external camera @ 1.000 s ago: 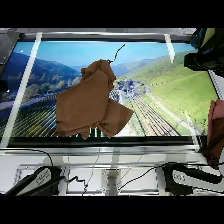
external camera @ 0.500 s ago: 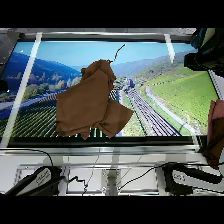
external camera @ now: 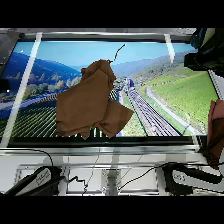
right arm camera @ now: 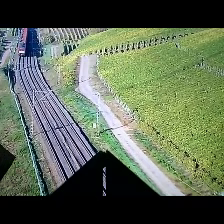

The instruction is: Fold the clothes and pants, and hang the long-sleeved shirts on hangers.

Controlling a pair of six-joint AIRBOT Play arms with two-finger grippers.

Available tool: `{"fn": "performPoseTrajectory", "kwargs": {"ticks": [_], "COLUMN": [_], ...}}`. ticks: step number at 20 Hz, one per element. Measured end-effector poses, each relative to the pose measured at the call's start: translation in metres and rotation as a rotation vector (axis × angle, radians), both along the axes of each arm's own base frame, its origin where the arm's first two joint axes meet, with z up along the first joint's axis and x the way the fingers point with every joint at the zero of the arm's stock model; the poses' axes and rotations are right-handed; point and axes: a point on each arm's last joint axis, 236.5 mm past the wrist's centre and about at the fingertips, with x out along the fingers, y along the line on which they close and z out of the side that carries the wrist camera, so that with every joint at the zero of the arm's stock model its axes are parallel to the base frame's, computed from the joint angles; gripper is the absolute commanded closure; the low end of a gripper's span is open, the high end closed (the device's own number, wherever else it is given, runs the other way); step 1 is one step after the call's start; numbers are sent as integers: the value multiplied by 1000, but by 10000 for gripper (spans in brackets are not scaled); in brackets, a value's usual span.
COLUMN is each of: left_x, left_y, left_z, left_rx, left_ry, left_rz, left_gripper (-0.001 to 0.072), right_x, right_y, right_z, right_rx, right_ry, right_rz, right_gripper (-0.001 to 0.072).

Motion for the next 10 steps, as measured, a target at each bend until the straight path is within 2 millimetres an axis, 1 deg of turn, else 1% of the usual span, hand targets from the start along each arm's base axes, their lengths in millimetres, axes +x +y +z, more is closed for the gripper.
{"fn": "performPoseTrajectory", "kwargs": {"ticks": [1,3,4,5,6,8,9,10], "left_x": [1,-1,-5,-10,-16,-28,-32,-39], "left_y": [-4,-18,-27,-37,-47,-67,-75,-85], "left_z": [-7,-32,-49,-65,-82,-108,-117,-126], "left_rx": [-29,-123,-183,-234,-286,-370,-403,-434], "left_ry": [11,69,114,155,189,215,203,192], "left_rz": [-1,6,9,10,13,25,36,39], "left_gripper": [675,613,661,678,678,677,666,596], "right_x": [0,0,1,1,2,1,1,0], "right_y": [0,0,0,0,0,0,0,1], "right_z": [0,0,0,1,1,1,1,0], "right_rx": [0,0,0,0,0,0,1,4], "right_ry": [0,-2,-3,-7,-8,-7,-4,0], "right_rz": [0,0,0,0,0,0,0,2], "right_gripper": [696,695,696,696,696,696,696,696]}}
